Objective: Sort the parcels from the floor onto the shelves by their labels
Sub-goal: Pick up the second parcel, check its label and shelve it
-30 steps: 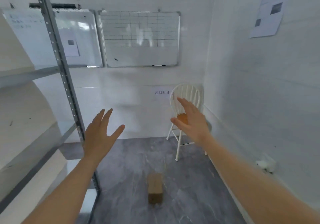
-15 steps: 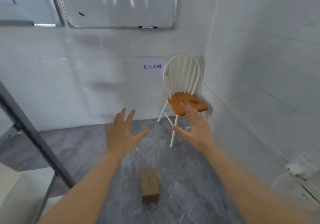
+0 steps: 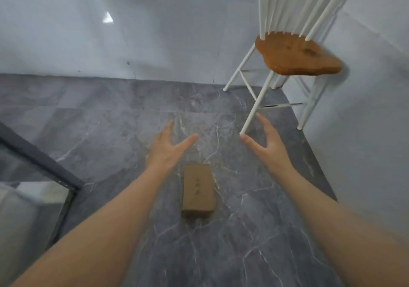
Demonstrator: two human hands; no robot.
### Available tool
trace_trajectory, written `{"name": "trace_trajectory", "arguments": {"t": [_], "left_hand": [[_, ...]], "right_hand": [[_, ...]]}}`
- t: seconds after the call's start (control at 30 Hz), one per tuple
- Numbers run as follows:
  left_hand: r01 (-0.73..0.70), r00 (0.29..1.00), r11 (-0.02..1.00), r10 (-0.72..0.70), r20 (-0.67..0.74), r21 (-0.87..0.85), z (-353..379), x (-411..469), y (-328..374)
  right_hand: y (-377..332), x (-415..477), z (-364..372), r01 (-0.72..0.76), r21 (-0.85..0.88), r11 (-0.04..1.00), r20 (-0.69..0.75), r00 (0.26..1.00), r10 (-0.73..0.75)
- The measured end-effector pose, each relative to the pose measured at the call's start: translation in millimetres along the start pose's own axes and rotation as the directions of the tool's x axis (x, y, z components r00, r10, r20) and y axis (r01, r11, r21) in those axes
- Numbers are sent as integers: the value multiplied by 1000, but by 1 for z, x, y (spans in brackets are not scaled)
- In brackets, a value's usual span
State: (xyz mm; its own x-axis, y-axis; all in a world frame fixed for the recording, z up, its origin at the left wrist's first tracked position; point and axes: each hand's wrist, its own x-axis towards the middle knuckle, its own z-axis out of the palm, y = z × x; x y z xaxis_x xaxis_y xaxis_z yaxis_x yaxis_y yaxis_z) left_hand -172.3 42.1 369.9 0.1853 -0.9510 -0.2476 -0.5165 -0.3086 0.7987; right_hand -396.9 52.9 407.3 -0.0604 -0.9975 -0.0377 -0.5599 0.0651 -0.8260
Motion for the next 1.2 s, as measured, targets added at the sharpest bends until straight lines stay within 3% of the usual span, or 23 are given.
{"name": "trace_trajectory", "arguments": {"t": [0.23, 0.37, 0.5, 0.63, 0.73, 0.83, 0.93, 1.2], "left_hand": [[133, 989, 981, -121, 90, -141, 134, 101, -194], [321, 938, 911, -268, 222, -257, 189, 136, -263], [478, 852, 806, -327, 409, -351, 227, 145, -306], [573, 810, 589, -302, 503, -570, 250, 143, -307], [593, 801, 545, -321, 505, -593, 248, 134, -302], [585, 806, 548, -305, 508, -598, 229, 122, -282], [510, 851, 582, -236, 469, -633, 184, 113, -228], [193, 958, 670, 29, 286, -716, -60, 18, 80]], "right_hand": [[212, 56, 171, -82, 30, 996, 81, 994, 79], [293, 79, 232, -237, 155, 959, 143, 966, 215], [338, 90, 280, -545, 349, 762, 317, 834, 452], [353, 94, 295, -622, 468, 628, 407, 782, 472], [349, 89, 292, -651, 486, 584, 437, 759, 482], [324, 77, 282, -639, 534, 554, 425, 769, 477], [259, 76, 245, -540, 619, 570, 355, 840, 411], [-95, 60, 33, -161, 685, 711, 166, 984, 62]]}}
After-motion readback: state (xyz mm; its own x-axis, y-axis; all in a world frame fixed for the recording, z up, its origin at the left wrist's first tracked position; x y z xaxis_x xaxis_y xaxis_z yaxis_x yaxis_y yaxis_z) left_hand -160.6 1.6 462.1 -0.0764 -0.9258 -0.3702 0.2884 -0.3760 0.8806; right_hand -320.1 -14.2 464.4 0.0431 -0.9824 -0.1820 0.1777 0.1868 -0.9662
